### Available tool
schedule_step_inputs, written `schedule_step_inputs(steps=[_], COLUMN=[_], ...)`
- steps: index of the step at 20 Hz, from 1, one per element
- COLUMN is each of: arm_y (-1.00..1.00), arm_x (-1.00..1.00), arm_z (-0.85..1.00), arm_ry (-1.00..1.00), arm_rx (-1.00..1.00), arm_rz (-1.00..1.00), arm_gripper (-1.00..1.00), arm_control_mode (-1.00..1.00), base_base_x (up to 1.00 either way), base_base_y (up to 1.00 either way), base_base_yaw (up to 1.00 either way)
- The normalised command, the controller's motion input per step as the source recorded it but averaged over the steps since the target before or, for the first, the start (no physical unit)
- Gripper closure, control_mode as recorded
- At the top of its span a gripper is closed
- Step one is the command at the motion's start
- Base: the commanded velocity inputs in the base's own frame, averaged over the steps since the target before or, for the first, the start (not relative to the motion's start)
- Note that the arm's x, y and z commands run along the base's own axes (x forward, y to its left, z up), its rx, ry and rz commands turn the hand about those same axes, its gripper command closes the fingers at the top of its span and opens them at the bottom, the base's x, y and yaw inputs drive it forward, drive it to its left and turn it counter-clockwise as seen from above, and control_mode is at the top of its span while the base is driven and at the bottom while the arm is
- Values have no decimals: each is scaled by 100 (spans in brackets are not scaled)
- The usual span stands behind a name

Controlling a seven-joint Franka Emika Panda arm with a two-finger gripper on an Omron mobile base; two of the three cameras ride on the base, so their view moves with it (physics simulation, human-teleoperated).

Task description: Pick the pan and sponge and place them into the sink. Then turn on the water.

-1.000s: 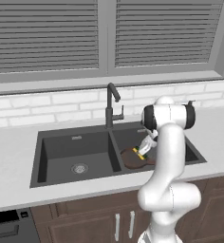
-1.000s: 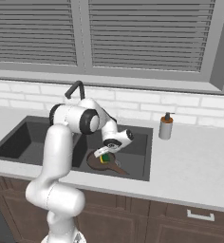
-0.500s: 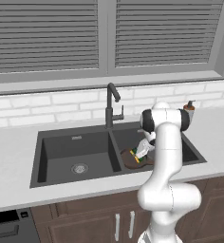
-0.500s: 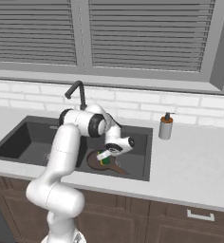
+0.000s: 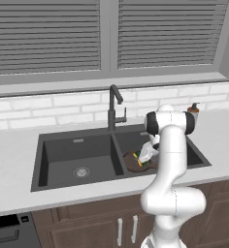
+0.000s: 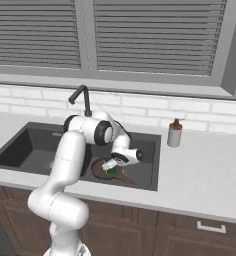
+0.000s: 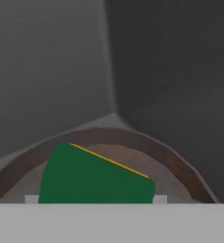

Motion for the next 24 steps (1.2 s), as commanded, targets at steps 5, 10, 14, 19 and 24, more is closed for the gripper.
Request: schedule_step_inputs(steps=[5,10,14,19,24], arm_y=[-5,-8,-14,-22,-16], arm_x=[0,-11,-27,-50,-53], arm_z=[0,33,59,68,73], arm_ry=[-9,-9,-9,-14,-19], arm_rx=[4,4,2,1,0], arm_rz=[0,0,0,0,-3], arm_gripper=[-100,-100,-100,-100,-100], arm_control_mode=[-100,-100,-100,-100,-100], base_base_x=[0,0,0,0,0], base_base_y=[0,0,0,0,0], base_base_yaw=[0,0,0,0,0])
